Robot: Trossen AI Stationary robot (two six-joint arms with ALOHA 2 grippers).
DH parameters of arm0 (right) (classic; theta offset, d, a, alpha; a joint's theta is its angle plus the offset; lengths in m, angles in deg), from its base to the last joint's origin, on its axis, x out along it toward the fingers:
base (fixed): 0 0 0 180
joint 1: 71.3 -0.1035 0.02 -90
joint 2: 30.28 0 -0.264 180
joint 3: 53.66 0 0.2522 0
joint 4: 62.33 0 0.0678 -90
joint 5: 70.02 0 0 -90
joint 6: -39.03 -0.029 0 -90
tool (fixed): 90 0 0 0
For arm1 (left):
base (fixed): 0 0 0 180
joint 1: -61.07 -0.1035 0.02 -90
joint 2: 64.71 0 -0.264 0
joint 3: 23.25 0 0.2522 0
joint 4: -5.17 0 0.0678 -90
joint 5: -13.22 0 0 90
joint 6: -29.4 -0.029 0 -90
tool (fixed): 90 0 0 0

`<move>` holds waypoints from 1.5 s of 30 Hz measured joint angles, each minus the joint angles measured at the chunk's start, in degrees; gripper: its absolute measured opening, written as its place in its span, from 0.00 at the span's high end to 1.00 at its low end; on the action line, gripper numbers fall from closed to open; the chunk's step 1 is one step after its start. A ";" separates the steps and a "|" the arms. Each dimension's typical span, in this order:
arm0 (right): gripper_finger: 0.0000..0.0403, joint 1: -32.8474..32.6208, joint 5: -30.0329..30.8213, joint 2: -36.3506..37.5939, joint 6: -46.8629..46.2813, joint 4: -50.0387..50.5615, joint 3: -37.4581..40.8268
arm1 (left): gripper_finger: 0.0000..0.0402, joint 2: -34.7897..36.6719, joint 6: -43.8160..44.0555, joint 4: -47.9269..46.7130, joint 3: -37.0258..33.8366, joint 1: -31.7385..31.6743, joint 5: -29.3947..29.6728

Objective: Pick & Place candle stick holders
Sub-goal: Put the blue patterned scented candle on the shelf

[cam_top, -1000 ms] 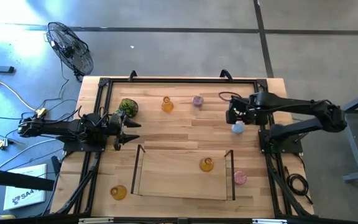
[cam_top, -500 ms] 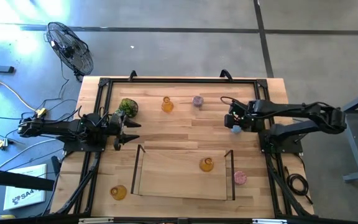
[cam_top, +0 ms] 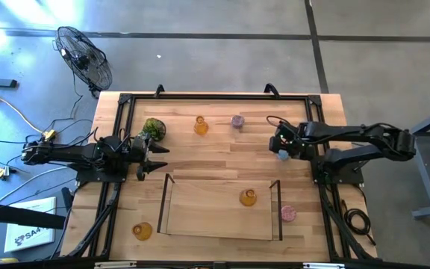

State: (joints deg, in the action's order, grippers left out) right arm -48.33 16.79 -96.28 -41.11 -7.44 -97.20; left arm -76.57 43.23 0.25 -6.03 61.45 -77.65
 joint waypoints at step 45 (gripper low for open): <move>0.29 -24.49 18.13 4.81 21.46 12.86 -39.52 | 0.35 0.00 0.00 0.00 0.00 0.00 -0.01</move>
State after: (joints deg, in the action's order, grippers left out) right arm -72.82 34.92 -91.47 -19.66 5.42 -136.72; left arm -76.57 43.23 0.25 -6.03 61.45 -77.66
